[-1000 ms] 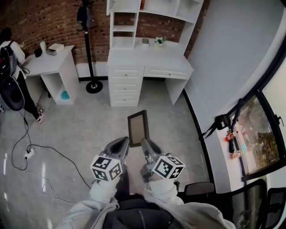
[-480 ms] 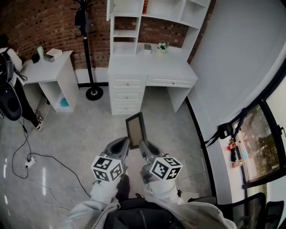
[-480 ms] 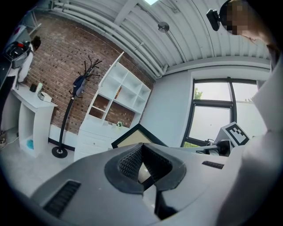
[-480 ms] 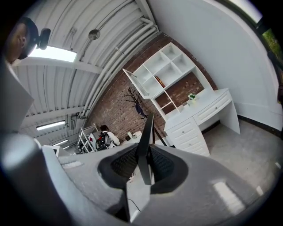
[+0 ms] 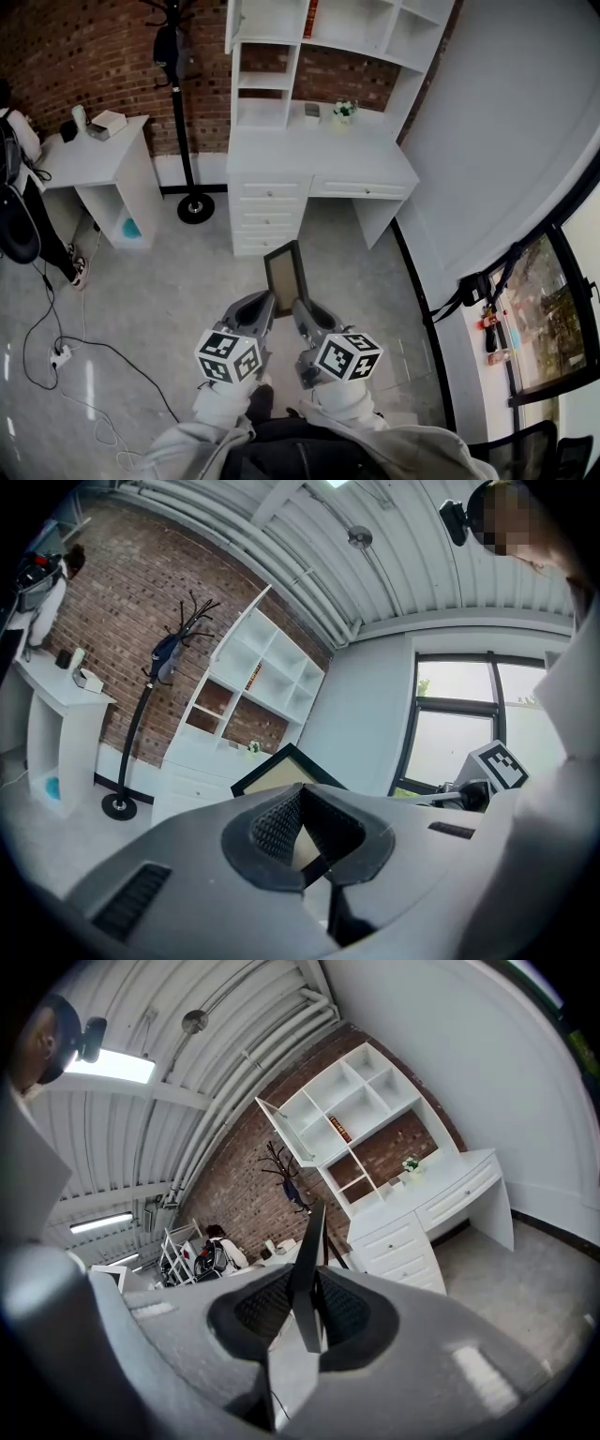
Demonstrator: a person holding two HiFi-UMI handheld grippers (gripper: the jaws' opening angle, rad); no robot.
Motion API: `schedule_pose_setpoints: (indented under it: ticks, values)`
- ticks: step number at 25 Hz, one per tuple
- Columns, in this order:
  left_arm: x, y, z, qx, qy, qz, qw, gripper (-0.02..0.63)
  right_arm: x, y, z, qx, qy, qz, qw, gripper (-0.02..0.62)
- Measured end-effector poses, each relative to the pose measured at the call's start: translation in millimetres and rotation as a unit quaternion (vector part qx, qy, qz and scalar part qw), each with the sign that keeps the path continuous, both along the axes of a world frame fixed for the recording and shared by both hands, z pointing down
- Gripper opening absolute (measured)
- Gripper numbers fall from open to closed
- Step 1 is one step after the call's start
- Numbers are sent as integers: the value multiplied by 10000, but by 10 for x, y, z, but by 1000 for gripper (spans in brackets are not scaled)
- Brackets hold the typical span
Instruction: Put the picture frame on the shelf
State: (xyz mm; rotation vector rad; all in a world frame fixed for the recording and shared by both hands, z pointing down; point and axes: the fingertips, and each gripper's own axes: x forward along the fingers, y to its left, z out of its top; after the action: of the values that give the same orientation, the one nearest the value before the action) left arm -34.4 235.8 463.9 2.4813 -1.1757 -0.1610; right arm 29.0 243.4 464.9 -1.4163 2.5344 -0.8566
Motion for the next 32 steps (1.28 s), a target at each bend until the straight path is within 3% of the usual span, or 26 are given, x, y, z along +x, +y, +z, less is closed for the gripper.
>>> schedule_pose_setpoints:
  ticks: [15,19,32]
  values:
    - [-222,-851,95,7,109,93,9999,3,-173,-859,101,12,-7,160,9999,67]
    - [-265,-931,137,-134,307,85,9994,3,-183,-945,184,-47,67,197,9998,67]
    - [-400,-1081,298,-204,-67,-121,9997,3,-205,-1157,268,-160,-29,201,9997,67]
